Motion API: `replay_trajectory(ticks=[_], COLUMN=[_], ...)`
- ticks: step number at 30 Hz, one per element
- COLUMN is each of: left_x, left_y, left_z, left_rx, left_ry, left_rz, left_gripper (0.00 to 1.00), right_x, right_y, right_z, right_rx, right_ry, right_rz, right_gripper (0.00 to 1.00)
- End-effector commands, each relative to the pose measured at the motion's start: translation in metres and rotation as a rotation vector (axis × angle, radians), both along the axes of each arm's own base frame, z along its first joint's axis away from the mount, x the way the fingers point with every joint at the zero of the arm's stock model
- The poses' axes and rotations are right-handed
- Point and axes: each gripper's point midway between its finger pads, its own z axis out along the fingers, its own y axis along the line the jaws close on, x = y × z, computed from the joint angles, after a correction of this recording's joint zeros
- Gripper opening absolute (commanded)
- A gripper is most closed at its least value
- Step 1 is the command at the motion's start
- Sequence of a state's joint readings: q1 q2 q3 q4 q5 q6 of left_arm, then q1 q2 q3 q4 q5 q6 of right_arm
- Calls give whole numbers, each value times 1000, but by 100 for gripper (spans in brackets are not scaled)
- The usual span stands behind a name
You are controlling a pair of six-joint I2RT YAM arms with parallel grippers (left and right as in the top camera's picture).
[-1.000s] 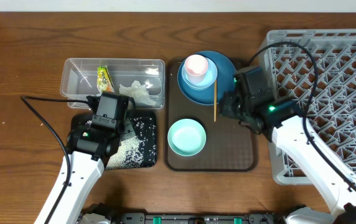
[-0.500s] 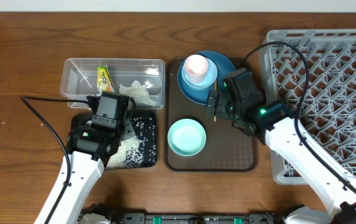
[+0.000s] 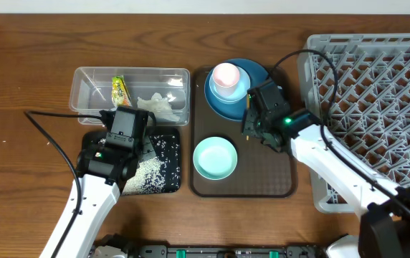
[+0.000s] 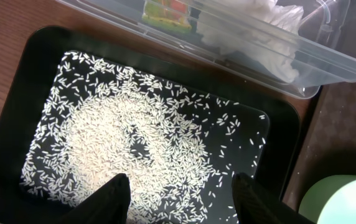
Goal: Sort waste into correct bins and load items into the dishwasher rack
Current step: 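Grasp the second wooden chopstick with the right gripper and lift it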
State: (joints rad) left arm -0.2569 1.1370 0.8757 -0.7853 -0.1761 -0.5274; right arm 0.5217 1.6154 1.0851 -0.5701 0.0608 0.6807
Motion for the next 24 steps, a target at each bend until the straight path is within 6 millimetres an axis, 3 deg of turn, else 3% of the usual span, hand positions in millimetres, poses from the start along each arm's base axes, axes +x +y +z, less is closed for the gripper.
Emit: replay_trajectory(ticks=[1, 13, 24], left_x=[1, 1, 1], left_y=[4, 4, 4], left_z=[1, 1, 1], left_rx=[15, 15, 16], left_ry=[-2, -1, -2], left_rz=[17, 17, 18], left_gripper=[56, 56, 56], right_x=[-3, -4, -10], right_y=[3, 8, 18], right_z=[-8, -26, -26], right_rx=[-19, -13, -11], right_ry=[13, 56, 59], right_rz=[8, 21, 48], right_gripper=[44, 37, 35])
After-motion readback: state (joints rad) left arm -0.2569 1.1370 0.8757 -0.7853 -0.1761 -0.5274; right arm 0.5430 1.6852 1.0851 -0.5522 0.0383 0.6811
